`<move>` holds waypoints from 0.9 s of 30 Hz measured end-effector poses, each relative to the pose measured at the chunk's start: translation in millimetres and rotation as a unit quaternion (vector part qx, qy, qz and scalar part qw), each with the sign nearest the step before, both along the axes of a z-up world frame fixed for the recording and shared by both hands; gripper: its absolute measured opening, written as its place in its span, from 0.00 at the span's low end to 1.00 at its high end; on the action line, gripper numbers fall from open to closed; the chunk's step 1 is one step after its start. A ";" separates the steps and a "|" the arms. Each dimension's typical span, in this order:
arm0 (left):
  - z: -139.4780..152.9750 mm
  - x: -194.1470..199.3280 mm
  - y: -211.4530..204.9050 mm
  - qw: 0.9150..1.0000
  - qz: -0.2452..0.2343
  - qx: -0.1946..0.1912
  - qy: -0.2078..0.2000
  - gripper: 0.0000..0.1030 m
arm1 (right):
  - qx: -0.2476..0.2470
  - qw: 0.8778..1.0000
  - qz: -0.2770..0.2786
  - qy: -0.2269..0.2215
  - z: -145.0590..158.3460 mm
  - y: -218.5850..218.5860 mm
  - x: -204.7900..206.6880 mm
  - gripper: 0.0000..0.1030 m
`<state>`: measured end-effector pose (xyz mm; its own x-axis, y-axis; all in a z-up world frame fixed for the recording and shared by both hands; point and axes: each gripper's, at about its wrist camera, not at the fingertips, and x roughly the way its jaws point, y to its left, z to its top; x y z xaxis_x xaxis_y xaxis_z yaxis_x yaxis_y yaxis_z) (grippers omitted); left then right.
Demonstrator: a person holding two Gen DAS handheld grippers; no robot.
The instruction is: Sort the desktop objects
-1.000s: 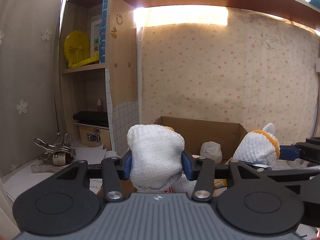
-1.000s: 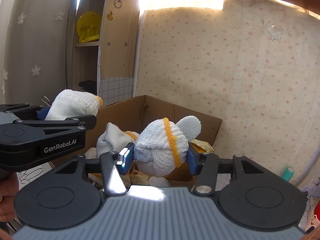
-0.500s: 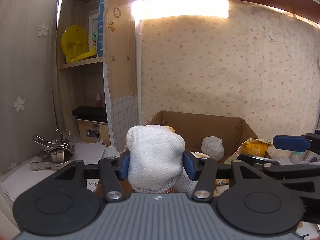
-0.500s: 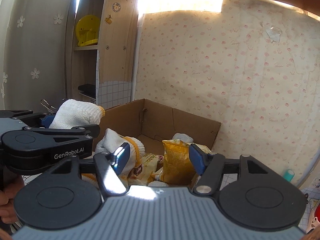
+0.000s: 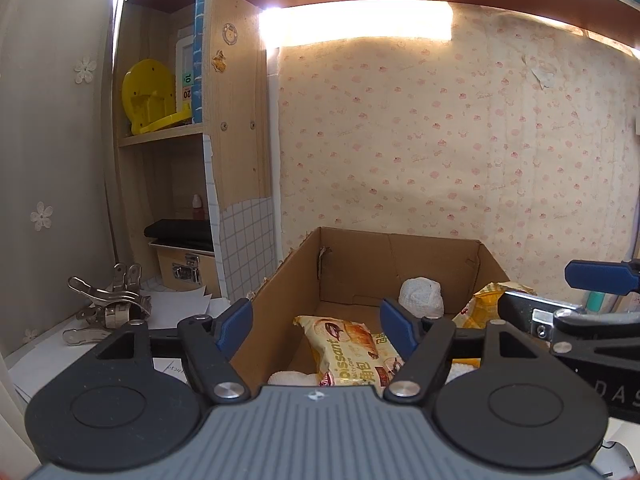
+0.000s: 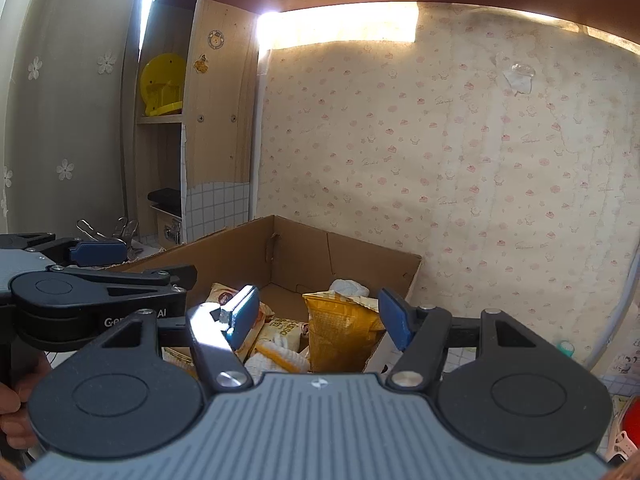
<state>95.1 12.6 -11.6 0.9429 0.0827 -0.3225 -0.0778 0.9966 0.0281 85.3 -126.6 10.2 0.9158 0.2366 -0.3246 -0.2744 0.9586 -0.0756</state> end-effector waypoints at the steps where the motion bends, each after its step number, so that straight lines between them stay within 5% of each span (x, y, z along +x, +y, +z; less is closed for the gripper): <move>1: 0.1 -0.5 -0.6 1.000 -0.001 -0.001 0.001 0.72 | 0.001 1.000 0.000 -0.001 0.2 -0.8 -0.9 0.63; 10: 2.4 -5.3 -8.0 1.000 -0.008 0.003 -0.001 0.95 | 0.008 1.000 -0.009 -0.006 0.6 -8.0 -12.5 0.63; 27: 4.2 -9.7 -12.1 1.000 -0.027 -0.007 0.009 0.96 | 0.008 1.000 -0.016 -0.019 3.0 -13.4 -34.7 0.63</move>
